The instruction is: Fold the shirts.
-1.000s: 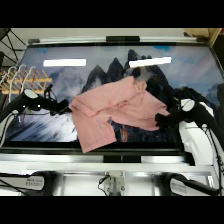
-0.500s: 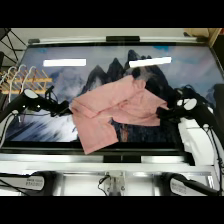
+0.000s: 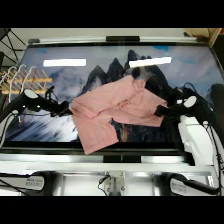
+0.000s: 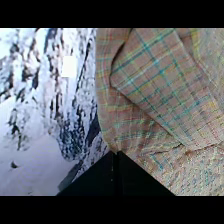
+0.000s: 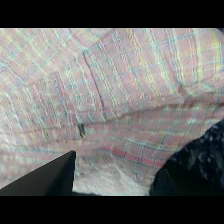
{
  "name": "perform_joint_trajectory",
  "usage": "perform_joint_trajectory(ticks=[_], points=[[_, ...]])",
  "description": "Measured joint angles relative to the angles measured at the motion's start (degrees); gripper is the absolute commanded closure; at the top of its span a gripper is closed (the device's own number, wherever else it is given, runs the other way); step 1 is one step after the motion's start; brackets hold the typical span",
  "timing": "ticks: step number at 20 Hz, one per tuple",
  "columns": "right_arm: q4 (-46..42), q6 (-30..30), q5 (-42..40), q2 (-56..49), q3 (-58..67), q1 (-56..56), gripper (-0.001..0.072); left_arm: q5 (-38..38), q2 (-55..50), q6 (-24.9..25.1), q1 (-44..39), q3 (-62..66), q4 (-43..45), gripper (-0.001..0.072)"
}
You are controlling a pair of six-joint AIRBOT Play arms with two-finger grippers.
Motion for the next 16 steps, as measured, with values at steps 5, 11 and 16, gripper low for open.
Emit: perform_joint_trajectory(ticks=[5, 11, 16], points=[[-5.4, -0.5, 10.8, 1.4, 0.6, -1.4, 0.0132, 0.0, 0.0, 0.2, 0.0, 0.0, 0.0, 0.0679], [-0.2, -2.1, 6.9, 0.6, -3.3, -3.8, 0.0133, 0.0, 0.0, 0.2, 0.0, 0.0, 0.0, 0.0679], [6.1, -2.2, 4.9, -3.0, -3.8, -4.1, 0.0171, 0.0, 0.0, 0.2, 0.0, 0.0, -0.1, 0.0679]])
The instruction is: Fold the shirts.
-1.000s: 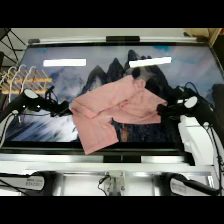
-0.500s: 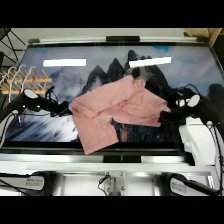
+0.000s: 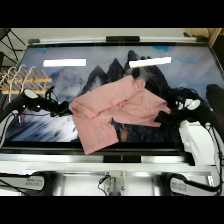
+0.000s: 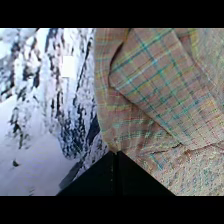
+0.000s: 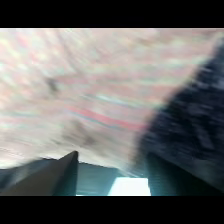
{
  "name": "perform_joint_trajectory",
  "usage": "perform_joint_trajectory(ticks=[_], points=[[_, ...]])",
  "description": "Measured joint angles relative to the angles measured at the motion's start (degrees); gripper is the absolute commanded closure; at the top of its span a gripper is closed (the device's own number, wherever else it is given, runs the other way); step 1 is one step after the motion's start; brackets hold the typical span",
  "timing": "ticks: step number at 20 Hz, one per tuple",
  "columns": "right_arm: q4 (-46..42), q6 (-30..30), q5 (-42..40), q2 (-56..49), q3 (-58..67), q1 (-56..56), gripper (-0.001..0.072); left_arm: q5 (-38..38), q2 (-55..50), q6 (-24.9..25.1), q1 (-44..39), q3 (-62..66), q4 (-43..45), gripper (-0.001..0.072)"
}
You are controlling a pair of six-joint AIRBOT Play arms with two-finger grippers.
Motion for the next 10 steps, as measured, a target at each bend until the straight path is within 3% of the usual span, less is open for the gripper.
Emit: perform_joint_trajectory(ticks=[1, 4, 5, 10], points=[[1.0, 0.0, 0.0, -0.7, 0.0, 0.0, 0.0218, 0.0, 0.0, 0.0, 0.0, 0.0, 0.0, 0.0679], [3.8, -0.5, -0.2, -2.9, -0.3, 0.0, 0.0622, 0.0, 0.0, 0.0, 0.0, 0.0, -0.1, 0.0679], [4.6, -0.5, -0.2, -3.4, -0.3, 0.0, 0.0664, 0.0, 0.0, 0.0, 0.0, 0.0, -0.1, 0.0679], [4.3, -3.2, 1.5, -3.8, 1.4, 0.1, 0.0666, -0.9, 0.1, 0.0, 0.6, 0.9, -0.1, 0.0682]])
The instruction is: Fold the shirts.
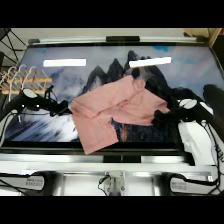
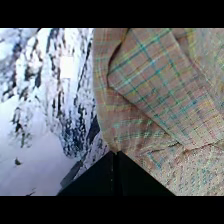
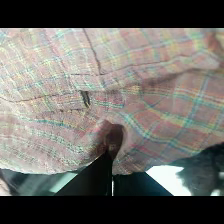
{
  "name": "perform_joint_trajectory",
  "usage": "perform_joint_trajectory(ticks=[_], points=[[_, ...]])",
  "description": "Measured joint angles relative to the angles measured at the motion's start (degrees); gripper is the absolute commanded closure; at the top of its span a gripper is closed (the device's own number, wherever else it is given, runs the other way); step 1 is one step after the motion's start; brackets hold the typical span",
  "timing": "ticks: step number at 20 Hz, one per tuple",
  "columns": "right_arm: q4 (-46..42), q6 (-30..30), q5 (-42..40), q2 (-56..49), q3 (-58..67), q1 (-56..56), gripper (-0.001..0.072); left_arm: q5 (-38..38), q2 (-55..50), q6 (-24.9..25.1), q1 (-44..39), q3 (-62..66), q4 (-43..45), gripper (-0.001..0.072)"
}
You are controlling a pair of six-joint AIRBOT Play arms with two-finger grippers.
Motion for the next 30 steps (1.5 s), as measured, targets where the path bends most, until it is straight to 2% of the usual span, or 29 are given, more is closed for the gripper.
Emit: perform_joint_trajectory(ticks=[2, 6, 8, 10, 14, 17, 20, 23, 27, 30], points=[[-2.3, -1.9, 1.9, 2.9, 2.9, -0.3, 0.0667, -1.5, 1.5, 0.4, 0.3, 2.9, 0.1, 0.0682], [0.7, -5.9, 4.2, 14.5, 15.9, -0.3, 0.0666, -2.6, 10.5, 1.4, 0.5, 17.4, 0.2, 0.0680], [0.8, -7.8, 3.8, 22.1, 26.7, -0.1, 0.0666, -0.7, 17.1, 1.8, 0.5, 28.8, -0.1, 0.0681], [-1.1, -8.7, -0.4, 29.2, 37.2, -0.2, 0.0666, 4.0, 24.0, 1.5, 0.7, 40.4, 0.3, 0.0681], [-7.6, -5.9, -9.1, 41.6, 51.0, -0.2, 0.0666, 16.2, 38.4, -4.1, 0.9, 53.4, 5.4, 0.0681], [-11.5, -3.2, -9.9, 47.6, 54.6, -0.2, 0.0666, 18.2, 46.8, -9.0, 0.9, 55.0, 11.4, 0.0681], [-15.0, -1.5, -7.1, 50.5, 56.1, -0.2, 0.0665, 14.4, 51.8, -12.1, 0.9, 55.4, 16.4, 0.0681], [-17.2, -0.3, -1.6, 51.2, 56.6, -0.2, 0.0665, 7.2, 53.9, -13.4, 0.9, 55.6, 20.0, 0.0680], [-19.0, 0.3, 9.7, 49.4, 56.8, -0.2, 0.0665, -4.8, 54.2, -14.0, 0.9, 54.8, 24.3, 0.0680], [-19.0, 0.4, 20.4, 44.6, 56.0, -0.2, 0.0666, -15.3, 53.1, -14.2, 0.8, 49.4, 25.8, 0.0681]])
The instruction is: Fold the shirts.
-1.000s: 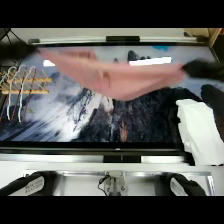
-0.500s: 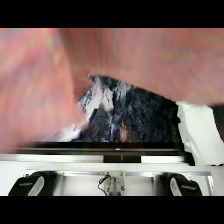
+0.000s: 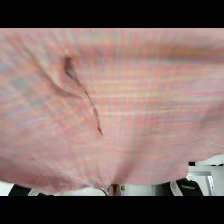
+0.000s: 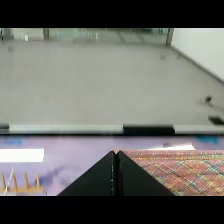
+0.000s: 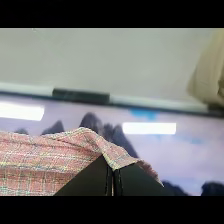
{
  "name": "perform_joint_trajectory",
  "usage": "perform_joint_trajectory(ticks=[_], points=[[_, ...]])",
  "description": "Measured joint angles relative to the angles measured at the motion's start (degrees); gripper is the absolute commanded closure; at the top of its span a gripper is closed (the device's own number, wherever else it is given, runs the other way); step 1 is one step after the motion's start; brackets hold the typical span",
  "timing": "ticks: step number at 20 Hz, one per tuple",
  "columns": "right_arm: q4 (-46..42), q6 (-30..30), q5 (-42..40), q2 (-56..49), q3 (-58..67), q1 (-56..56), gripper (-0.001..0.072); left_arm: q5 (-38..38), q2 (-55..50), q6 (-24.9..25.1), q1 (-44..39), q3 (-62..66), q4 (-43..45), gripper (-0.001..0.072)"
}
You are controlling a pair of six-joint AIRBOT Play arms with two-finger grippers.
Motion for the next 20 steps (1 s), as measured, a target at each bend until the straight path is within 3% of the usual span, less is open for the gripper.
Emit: perform_joint_trajectory(ticks=[3, 5, 10, 17, 18, 19, 20], points=[[-5.5, 0.6, 7.2, -7.1, -5.6, -0.2, 0.0666, -5.5, -1.9, 0.2, 0.2, -12.6, 6.0, 0.0681], [-2.2, 0.3, 8.1, -12.3, -12.6, 0.1, 0.0666, -4.5, -4.4, 1.3, 0.0, -24.1, 3.5, 0.0681], [2.0, -0.5, -4.7, -29.7, -23.6, 3.1, 0.0666, 8.2, -17.7, 1.8, -0.2, -41.6, 2.2, 0.0680], [1.6, -0.5, -21.4, -44.7, -25.8, 14.1, 0.0665, 21.6, -37.7, 2.1, -2.7, -43.4, -6.4, 0.0673], [1.8, 0.4, -24.3, -45.2, -25.4, 15.1, 0.0656, 22.9, -38.9, 2.1, -3.1, -43.2, -7.3, 0.0536], [1.5, 1.6, -26.9, -45.6, -25.0, 15.6, 0.0487, 24.9, -39.8, 2.2, -3.4, -43.0, -7.9, 0.0190], [1.4, 3.2, -28.5, -46.0, -24.7, 16.0, 0.0177, 25.6, -40.5, 2.4, -3.7, -42.9, -8.3, 0.0076]])
